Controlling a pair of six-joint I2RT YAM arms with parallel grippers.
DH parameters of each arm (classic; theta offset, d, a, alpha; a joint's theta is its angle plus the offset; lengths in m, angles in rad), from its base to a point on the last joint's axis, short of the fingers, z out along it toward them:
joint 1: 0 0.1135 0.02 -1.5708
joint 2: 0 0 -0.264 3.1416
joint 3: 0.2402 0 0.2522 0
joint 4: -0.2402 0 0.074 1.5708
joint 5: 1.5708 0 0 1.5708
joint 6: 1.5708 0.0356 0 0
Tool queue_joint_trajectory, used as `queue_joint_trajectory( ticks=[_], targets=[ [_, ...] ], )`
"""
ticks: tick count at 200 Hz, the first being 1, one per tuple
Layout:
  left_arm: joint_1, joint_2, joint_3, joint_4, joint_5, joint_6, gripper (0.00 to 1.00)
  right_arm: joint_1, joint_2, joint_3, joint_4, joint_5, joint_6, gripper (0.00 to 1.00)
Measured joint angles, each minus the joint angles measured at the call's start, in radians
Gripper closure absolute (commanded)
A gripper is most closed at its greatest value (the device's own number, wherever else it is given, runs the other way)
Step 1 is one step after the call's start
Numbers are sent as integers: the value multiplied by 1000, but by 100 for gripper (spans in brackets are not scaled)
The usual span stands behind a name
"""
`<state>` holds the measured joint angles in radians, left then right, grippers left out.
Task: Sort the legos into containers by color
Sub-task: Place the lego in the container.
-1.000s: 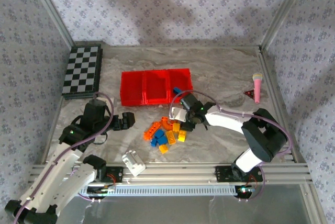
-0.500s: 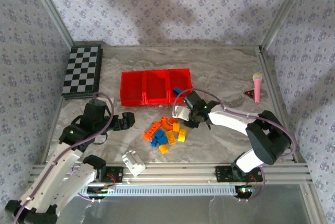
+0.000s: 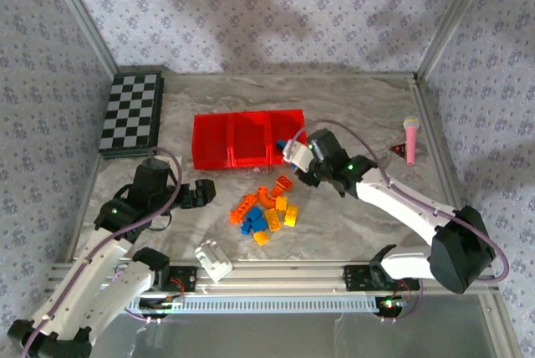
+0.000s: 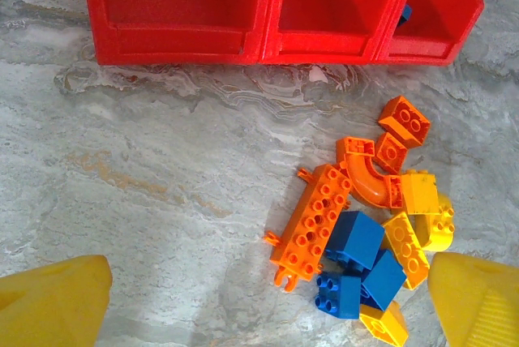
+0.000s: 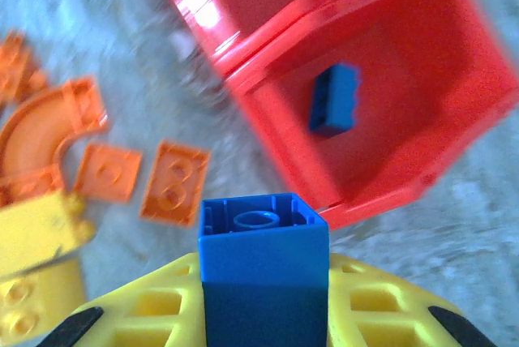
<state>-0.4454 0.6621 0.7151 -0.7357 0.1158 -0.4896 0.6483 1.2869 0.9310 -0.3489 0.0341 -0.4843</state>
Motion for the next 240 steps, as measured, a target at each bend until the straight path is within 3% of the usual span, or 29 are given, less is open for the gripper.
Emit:
queue_joint_trajectory(
  ticks=[34, 90, 153, 182, 240],
  targets=[
    [0, -2, 0, 0, 0, 0, 0, -55, 106, 218, 15, 15, 128, 95],
    [-8, -14, 0, 0, -1, 0, 0, -154, 514, 693, -151, -44, 407, 93],
    [-9, -33, 0, 0, -4, 0, 0, -168, 759, 820, -297, -89, 587, 86],
    [-9, -31, 0, 0, -4, 3, 0, -171, 795, 852, -333, -96, 628, 66],
    [-9, -30, 0, 0, -4, 4, 0, -209, 815, 884, -366, -140, 745, 55]
  ],
)
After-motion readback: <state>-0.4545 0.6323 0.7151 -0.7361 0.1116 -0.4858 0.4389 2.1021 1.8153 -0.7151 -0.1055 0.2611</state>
